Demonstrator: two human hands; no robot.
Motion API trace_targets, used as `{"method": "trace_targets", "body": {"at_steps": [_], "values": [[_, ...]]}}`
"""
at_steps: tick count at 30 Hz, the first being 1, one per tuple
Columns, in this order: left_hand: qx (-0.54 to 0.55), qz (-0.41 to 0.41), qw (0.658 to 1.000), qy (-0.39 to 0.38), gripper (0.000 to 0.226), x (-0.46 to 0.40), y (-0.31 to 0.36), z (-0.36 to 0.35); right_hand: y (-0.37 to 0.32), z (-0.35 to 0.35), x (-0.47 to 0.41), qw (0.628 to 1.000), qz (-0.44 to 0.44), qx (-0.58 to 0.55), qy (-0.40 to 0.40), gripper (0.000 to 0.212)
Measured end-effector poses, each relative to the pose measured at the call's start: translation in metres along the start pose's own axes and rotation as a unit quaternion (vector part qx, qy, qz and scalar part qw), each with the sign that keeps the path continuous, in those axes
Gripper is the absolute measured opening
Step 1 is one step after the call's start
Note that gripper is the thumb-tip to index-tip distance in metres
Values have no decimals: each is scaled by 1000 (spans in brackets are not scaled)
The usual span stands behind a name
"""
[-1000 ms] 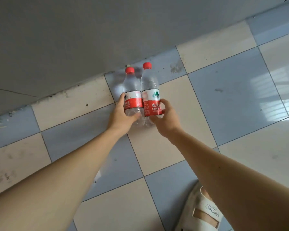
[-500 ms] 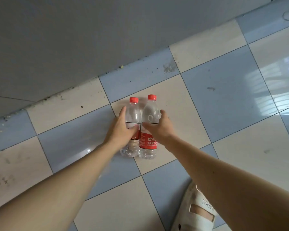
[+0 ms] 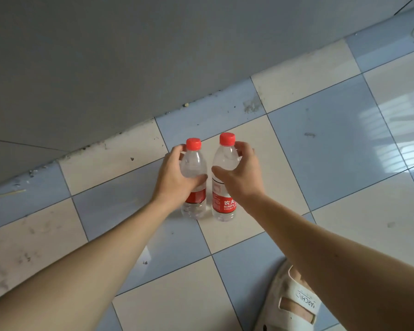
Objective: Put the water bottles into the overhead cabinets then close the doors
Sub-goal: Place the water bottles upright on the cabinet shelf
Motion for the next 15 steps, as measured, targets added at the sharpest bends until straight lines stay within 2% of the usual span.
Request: {"method": "trace_targets", "body": {"at_steps": [5, 9, 12, 15], "values": [[-42, -100, 993, 54, 71, 11, 27, 31, -39, 27, 11, 995, 102, 0, 5, 58], [-52, -164, 981, 92, 65, 24, 25, 47, -40, 36, 24, 986, 162, 44, 8, 60], [-55, -174, 979, 88, 65, 29, 16, 47, -37, 35, 32, 981, 182, 67, 7, 62], [-48, -165, 982, 75, 67, 28, 11, 40, -29, 34, 35, 984, 163, 69, 4, 69]]}}
Point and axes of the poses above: each hand's wrist, its own x-axis away from the middle knuckle, its own z-axis out of the back of the hand, y = z × x, the point moved 6 cm from there along -x, towards the middle knuckle, and after that the axes turned 7 degrees about y, right-handed, at the moved point
